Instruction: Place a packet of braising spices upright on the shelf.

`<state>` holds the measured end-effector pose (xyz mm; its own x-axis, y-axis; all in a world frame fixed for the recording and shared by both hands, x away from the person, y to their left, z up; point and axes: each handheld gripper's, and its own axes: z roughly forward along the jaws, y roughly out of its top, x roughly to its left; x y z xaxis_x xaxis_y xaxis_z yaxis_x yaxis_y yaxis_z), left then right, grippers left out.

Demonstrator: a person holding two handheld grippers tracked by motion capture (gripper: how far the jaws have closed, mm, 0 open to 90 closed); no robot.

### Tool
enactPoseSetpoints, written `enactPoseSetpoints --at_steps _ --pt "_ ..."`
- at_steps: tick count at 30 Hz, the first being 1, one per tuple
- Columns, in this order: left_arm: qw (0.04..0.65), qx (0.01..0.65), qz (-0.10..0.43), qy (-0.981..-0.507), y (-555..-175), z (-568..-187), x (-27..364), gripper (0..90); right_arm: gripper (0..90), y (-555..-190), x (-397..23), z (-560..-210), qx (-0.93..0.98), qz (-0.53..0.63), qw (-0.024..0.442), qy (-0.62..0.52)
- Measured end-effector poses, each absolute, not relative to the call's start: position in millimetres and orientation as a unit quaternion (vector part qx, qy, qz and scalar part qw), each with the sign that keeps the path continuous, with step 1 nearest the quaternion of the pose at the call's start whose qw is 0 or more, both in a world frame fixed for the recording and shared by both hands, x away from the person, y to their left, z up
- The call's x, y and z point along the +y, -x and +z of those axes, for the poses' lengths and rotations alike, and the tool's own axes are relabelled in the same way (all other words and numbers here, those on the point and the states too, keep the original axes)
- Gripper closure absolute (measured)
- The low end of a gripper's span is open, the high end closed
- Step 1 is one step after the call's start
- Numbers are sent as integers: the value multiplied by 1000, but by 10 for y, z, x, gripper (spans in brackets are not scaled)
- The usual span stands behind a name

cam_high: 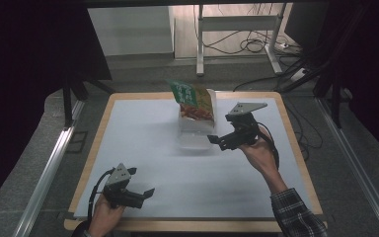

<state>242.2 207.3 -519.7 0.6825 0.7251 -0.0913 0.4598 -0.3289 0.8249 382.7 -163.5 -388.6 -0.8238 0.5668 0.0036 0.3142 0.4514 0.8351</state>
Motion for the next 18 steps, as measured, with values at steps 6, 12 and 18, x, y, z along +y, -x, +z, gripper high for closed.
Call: enactPoseSetpoints --at_steps 6,12,18 --pt "446 367 152 -802 -2421 -5198 2075 0 0 -3750 -1699 -3975 844 444 143 -265" --pt "445 362 152 -805 -2421 -5202 2064 0 0 -3661 -1747 -4088 849 432 150 -266" --pt "442 359 152 -808 -2421 -5208 2054 0 0 -3600 -1814 -4171 849 430 140 -273"
